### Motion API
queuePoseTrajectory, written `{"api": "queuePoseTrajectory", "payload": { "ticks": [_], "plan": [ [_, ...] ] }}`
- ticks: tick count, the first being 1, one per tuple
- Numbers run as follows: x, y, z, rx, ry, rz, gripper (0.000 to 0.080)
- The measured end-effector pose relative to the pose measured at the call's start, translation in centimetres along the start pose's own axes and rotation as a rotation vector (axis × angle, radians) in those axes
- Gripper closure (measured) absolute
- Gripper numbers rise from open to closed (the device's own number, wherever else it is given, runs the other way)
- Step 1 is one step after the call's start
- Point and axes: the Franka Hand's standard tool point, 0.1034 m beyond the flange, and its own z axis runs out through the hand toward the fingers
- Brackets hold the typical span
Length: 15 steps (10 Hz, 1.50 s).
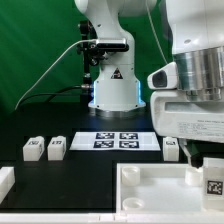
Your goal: Assemble one leg
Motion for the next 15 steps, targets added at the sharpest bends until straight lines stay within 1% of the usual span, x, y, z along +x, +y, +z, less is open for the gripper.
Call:
{"api": "queuePoseTrajectory", "payload": {
  "ticks": [1, 2, 3, 4, 6, 8, 11, 12, 13, 14, 15],
  "plan": [
    [0.1, 0.1, 0.1, -0.02, 0.01, -0.176, 0.015],
    [0.3, 0.1, 0.4, -0.05, 0.016, -0.389, 0.015],
    [1.0, -0.3, 0.2, -0.058, -0.016, -0.46, 0.015],
    [1.4, -0.4, 0.1, -0.051, -0.001, -0.463, 0.015],
    [1.4, -0.3, 0.2, -0.052, 0.0, -0.414, 0.0162],
    [1.4, -0.2, 0.2, -0.054, 0.003, -0.25, 0.0504],
    [1.7, 0.2, 0.2, -0.057, 0.013, 0.075, 0.0502],
    [1.7, 0.4, 0.1, -0.052, 0.002, 0.233, 0.0502],
    [2.0, 0.8, -0.2, -0.046, -0.019, 0.467, 0.0502],
    [1.5, 0.7, -0.2, -0.057, -0.025, 0.678, 0.0502],
    [1.0, 0.4, -0.1, -0.06, -0.031, 0.877, 0.0502]
  ]
}}
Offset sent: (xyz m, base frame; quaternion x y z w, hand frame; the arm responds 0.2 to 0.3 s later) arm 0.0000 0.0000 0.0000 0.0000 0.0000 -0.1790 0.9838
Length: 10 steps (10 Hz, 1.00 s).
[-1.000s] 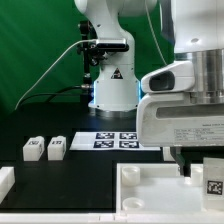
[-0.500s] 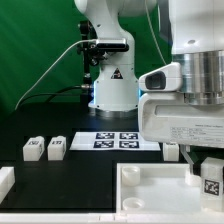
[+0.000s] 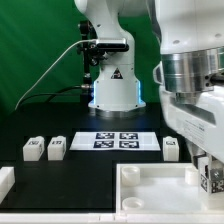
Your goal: Assemble one leg
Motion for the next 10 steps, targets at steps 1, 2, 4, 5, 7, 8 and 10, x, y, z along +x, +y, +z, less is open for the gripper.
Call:
{"api": "queuePoseTrajectory", "payload": {
  "ticks": [1, 2, 4, 5, 7, 8, 10],
  "plan": [
    [-0.2, -0.1, 0.1, 0.018, -0.037, 0.213, 0.0505],
    [0.2, 0.1, 0.4, 0.061, -0.073, 0.388, 0.0504],
    [0.4, 0.2, 0.4, 0.064, -0.073, 0.35, 0.0495],
    [0.4, 0.2, 0.4, 0.064, -0.071, 0.327, 0.0495],
    [0.3, 0.2, 0.5, 0.071, -0.056, 0.234, 0.0326],
    [-0.2, 0.0, 0.7, 0.095, -0.026, -0.037, 0.0188],
    [-0.7, 0.0, 0.9, 0.104, -0.014, -0.395, 0.0162]
  ]
}}
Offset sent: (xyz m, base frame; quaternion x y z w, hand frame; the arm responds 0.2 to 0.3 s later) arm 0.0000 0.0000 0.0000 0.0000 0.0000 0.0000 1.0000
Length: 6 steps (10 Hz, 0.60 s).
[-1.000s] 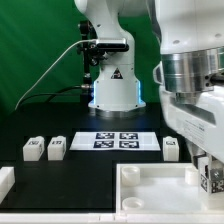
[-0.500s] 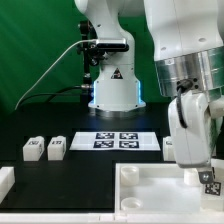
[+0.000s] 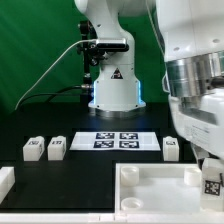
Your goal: Assemble one leg
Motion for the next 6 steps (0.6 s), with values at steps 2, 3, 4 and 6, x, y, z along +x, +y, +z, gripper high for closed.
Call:
{"api": "queuePoseTrajectory", "payload": {
  "ticks": [2, 3, 4, 6],
  "plan": [
    [0.3, 0.1, 0.0, -0.007, 0.01, -0.196, 0.0151],
    [0.6, 0.1, 0.0, -0.019, 0.022, -0.395, 0.0151],
    [1.1, 0.1, 0.0, -0.027, 0.036, -0.642, 0.0151],
    [1.5, 0.0, -0.1, -0.021, 0.042, -0.745, 0.0151]
  ]
}}
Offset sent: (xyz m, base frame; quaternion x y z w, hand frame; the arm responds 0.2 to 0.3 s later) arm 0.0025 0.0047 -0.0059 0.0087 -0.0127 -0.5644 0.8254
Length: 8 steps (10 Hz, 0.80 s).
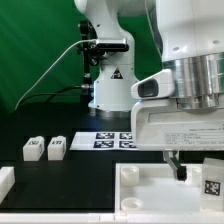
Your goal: Assemble one leg
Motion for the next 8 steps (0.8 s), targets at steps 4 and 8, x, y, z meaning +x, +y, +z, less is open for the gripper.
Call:
{"api": "queuePoseTrajectory", "payload": {
  "ticks": [4, 8],
  "plan": [
    [0.11, 0.04, -0.07, 0.001, 0.002, 0.183, 0.0503],
    [-0.36, 0.31, -0.01, -0.039, -0.032, 0.786, 0.0502]
  ]
}}
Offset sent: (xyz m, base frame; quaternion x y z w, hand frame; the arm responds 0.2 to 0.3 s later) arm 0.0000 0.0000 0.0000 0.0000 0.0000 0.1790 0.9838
